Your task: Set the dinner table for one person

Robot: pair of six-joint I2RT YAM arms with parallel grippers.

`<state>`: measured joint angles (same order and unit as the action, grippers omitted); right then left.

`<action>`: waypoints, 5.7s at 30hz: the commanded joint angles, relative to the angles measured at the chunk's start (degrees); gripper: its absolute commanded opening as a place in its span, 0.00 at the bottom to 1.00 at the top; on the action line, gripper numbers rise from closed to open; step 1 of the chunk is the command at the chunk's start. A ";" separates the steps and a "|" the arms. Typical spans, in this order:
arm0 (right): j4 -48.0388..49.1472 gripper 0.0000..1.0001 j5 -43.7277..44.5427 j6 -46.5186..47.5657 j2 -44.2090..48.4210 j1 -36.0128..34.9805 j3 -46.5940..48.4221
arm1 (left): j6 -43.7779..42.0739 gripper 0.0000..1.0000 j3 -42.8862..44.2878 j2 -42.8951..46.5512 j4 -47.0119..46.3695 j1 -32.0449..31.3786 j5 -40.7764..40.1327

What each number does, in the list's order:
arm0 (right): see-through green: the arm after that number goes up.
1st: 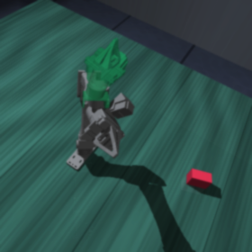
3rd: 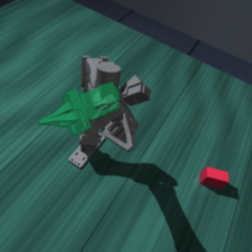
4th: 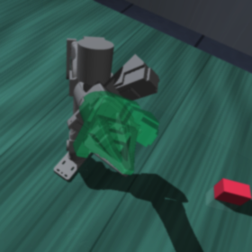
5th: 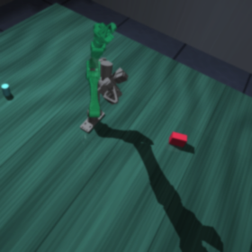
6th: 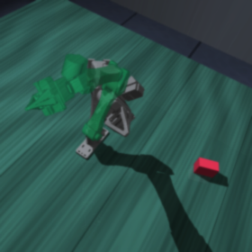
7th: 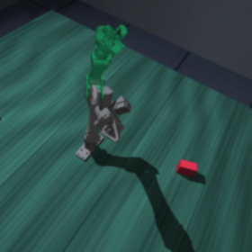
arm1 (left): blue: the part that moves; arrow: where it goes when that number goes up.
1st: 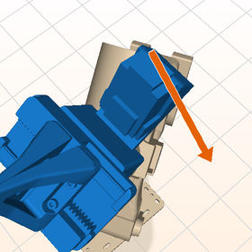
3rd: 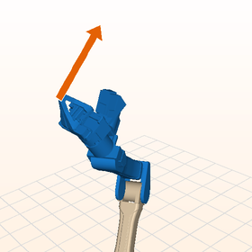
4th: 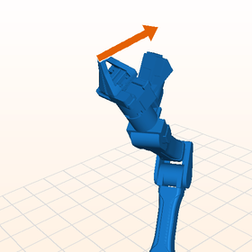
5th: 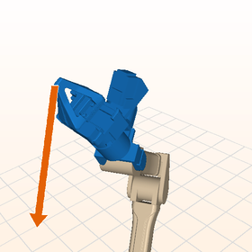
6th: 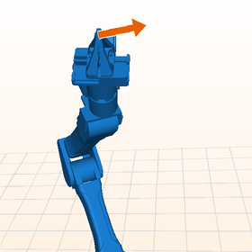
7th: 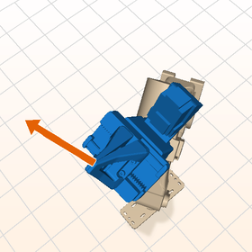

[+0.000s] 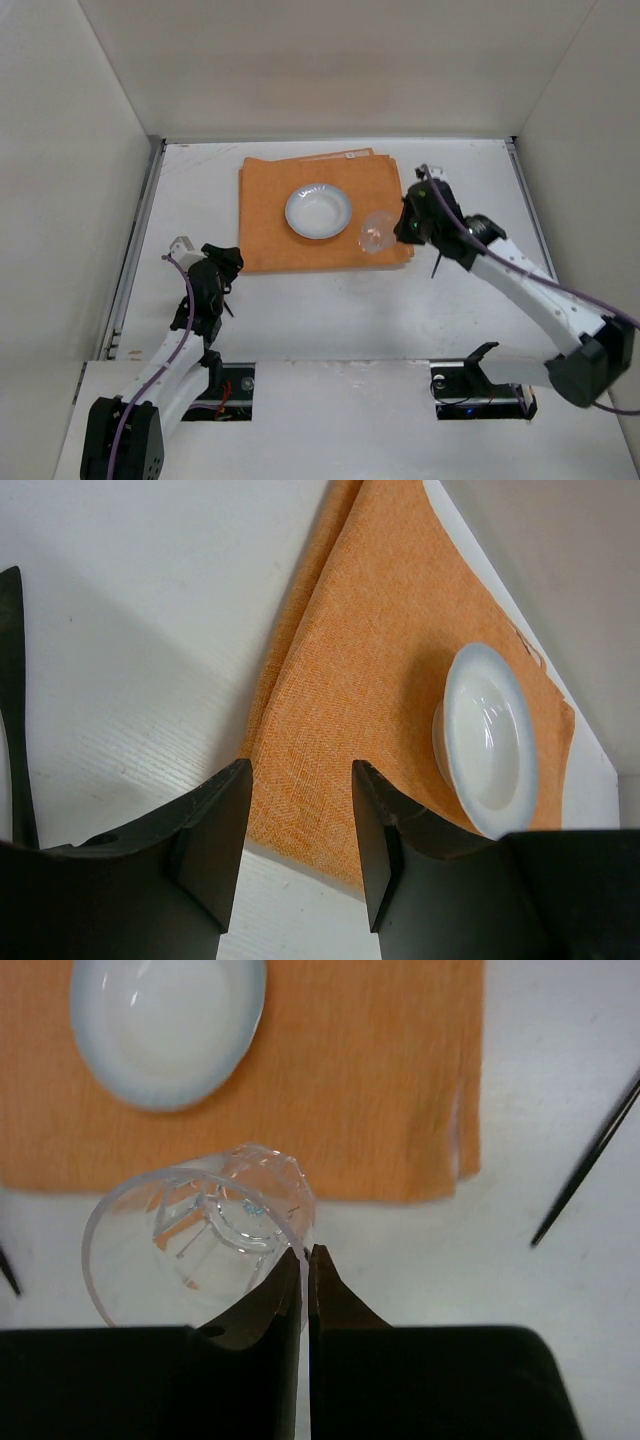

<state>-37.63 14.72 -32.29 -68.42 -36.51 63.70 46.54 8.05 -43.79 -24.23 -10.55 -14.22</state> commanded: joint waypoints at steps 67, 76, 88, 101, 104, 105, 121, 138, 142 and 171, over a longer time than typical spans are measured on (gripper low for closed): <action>35.25 0.27 -4.60 -7.43 13.39 25.65 -16.06 | -29.14 0.37 67.24 -66.22 6.21 -57.61 -11.88; 35.43 0.28 -13.65 -11.30 16.30 35.84 -15.72 | -30.37 0.38 85.80 -83.11 8.32 -58.58 -12.94; 36.75 0.30 -18.50 -12.18 17.89 36.73 -16.15 | -31.78 0.39 101.71 -96.30 12.10 -57.79 -13.12; 37.89 0.31 -19.73 -12.71 19.73 36.03 -17.38 | -34.42 0.36 110.33 -104.39 14.38 -56.21 -16.02; 37.98 0.31 -19.73 -12.79 20.17 36.03 -17.12 | -34.42 0.32 110.16 -105.18 14.38 -56.03 -14.35; 37.98 0.31 -19.73 -12.97 20.35 36.03 -17.03 | -34.42 0.31 110.07 -105.45 14.38 -56.03 -13.56; 38.86 0.42 -20.69 -13.50 23.33 34.80 -16.42 | -32.66 0.06 96.99 -94.30 4.73 -57.00 -9.25; 39.82 0.47 -20.52 -12.45 21.59 32.26 -18.16 | -31.17 0.06 47.87 -45.97 -2.85 -50.42 -22.16; 42.54 0.47 -17.10 -11.30 18.42 27.25 -22.65 | -29.58 0.07 39.07 -34.28 3.56 -42.07 -23.13; 55.20 0.47 -6.63 -6.99 7.52 17.22 -33.38 | -34.68 0.07 39.93 -50.69 -0.03 -13.76 -6.88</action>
<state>13.26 7.11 -39.90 -60.36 -18.87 29.45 13.19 45.69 -93.58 -21.82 -24.88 -21.80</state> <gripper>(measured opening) 0.466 0.086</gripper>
